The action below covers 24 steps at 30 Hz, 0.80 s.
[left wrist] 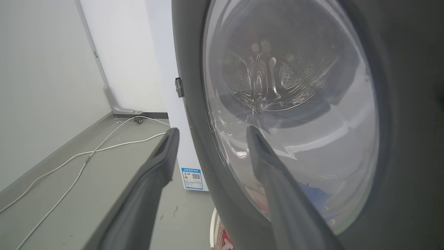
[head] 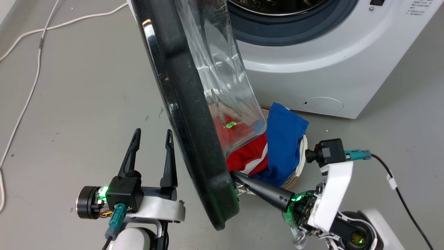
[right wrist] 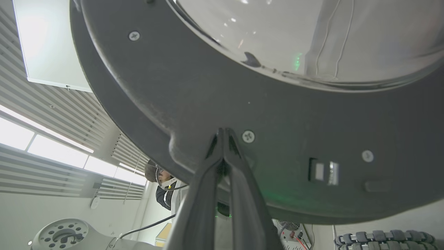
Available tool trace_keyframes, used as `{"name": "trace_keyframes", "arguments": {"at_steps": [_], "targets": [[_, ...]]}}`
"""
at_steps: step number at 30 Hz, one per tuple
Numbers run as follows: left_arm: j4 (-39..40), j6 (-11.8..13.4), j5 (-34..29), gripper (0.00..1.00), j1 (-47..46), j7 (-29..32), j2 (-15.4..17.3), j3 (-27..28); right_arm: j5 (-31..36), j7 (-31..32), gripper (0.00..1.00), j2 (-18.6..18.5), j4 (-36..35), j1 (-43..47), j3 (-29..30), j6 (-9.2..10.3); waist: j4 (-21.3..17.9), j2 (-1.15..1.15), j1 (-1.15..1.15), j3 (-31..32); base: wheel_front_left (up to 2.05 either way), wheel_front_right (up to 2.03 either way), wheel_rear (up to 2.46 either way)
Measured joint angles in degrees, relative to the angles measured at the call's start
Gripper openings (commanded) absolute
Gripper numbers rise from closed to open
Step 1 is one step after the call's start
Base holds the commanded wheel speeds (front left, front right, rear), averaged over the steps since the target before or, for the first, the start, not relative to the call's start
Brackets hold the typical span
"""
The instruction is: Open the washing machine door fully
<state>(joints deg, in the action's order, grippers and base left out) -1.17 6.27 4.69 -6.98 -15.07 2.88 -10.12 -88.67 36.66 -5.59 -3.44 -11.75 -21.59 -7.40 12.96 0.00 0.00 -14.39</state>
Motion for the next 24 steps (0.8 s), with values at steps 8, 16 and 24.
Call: {"name": "trace_keyframes", "arguments": {"at_steps": [8, 16, 24], "targets": [[-0.27, -0.04, -0.08, 1.0, 0.13, 0.0, -0.01, -0.02, 1.49, -2.07, 0.0, 0.42, 2.02, -0.05, -1.07, 0.0, 0.01, 0.0, 0.0, 0.71, 0.0, 0.0, 0.0], [-0.87, -0.56, -1.01, 1.0, 2.22, 0.0, -0.01, 1.07, 4.23, -11.63, 1.0, -0.7, 1.05, 0.37, 2.26, 0.0, -1.27, 0.0, 0.0, 3.73, 0.0, 0.0, 0.0], [-1.11, -1.19, -1.77, 1.0, 4.54, 0.0, -0.01, 2.44, 14.1, -31.25, 1.0, -3.49, -0.15, 1.02, 6.98, 0.0, -3.48, 0.0, 0.0, 6.87, 0.0, 0.0, 0.0]]}}
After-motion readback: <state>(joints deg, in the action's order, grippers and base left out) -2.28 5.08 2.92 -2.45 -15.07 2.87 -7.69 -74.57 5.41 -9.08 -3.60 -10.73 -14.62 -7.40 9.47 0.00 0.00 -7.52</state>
